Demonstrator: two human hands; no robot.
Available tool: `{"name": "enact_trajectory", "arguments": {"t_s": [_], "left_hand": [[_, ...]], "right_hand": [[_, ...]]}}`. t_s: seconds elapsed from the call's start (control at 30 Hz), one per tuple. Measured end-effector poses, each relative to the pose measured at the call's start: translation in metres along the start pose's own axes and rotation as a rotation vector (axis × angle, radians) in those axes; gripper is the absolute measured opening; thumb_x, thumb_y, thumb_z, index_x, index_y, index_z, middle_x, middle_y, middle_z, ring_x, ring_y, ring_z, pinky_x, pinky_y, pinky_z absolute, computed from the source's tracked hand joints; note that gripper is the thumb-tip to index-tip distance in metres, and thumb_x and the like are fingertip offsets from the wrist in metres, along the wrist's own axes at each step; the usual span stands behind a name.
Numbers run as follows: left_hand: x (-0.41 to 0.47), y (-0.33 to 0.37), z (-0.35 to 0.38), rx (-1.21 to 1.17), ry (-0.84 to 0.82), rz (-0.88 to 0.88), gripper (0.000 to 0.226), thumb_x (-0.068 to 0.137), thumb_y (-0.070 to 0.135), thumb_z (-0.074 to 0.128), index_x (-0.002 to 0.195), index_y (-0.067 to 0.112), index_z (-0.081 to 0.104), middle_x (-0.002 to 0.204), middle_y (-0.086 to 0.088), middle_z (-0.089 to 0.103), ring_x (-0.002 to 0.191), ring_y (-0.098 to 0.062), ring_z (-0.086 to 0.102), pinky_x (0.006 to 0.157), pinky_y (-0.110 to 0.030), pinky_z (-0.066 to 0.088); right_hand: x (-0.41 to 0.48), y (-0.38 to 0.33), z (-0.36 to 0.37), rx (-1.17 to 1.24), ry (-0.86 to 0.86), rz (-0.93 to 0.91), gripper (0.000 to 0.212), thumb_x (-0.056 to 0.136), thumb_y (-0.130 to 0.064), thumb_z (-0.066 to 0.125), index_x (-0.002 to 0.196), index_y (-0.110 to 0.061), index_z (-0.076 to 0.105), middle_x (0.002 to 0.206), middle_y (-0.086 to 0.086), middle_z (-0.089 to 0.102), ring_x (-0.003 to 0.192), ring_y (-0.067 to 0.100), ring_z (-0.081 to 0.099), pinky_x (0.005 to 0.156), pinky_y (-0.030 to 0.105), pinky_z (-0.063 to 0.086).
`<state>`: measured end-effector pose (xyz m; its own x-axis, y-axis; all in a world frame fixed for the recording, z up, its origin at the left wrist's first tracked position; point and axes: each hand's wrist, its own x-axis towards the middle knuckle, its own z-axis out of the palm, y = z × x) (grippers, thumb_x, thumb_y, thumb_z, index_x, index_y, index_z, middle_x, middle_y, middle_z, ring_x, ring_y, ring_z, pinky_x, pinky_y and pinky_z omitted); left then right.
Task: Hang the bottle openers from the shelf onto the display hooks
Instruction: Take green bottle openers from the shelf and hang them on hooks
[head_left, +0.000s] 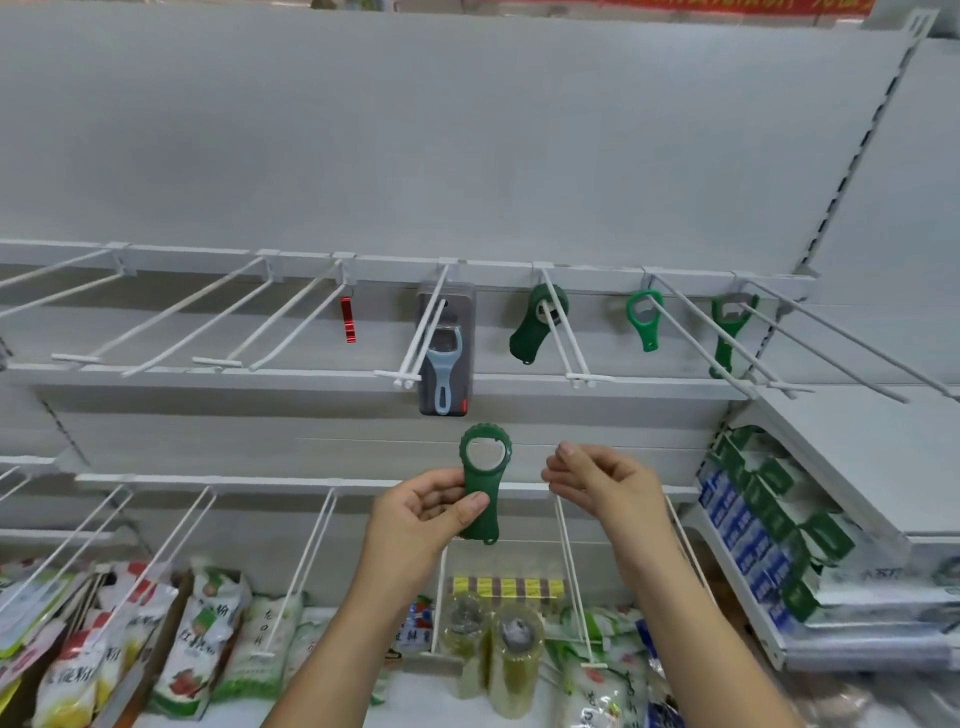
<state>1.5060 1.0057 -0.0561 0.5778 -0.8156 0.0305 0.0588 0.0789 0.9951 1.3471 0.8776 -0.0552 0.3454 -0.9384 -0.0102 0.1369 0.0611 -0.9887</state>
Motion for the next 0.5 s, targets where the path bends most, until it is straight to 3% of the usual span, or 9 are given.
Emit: {"name": "enact_trajectory", "arguments": {"t_s": [0.17,0.5], "left_hand": [[-0.005,0.005,0.021,-0.031,-0.01,-0.008,0.027,0.08,0.001,0.077,0.098,0.02,0.074,0.09,0.001,0.08,0.083,-0.01,0.074,0.069,-0.02,0.059],[-0.013,0.03,0.042,-0.05,-0.007,0.106,0.02,0.082,0.006,0.076,0.098,0.017,0.075,0.089,0.004,0.08,0.082,-0.006,0.074,0.069,-0.017,0.057]], "right_hand": [[-0.018,0.003,-0.023,0.039,0.019,-0.022,0.015,0.09,-0.014,0.07,0.101,-0.005,0.073,0.094,0.02,0.076,0.091,0.032,0.075,0.083,0.037,0.062],[-0.039,0.005,-0.048,-0.031,0.002,-0.085,0.017,0.089,-0.01,0.071,0.106,-0.011,0.072,0.095,0.011,0.077,0.095,0.026,0.073,0.088,0.038,0.06]]}}
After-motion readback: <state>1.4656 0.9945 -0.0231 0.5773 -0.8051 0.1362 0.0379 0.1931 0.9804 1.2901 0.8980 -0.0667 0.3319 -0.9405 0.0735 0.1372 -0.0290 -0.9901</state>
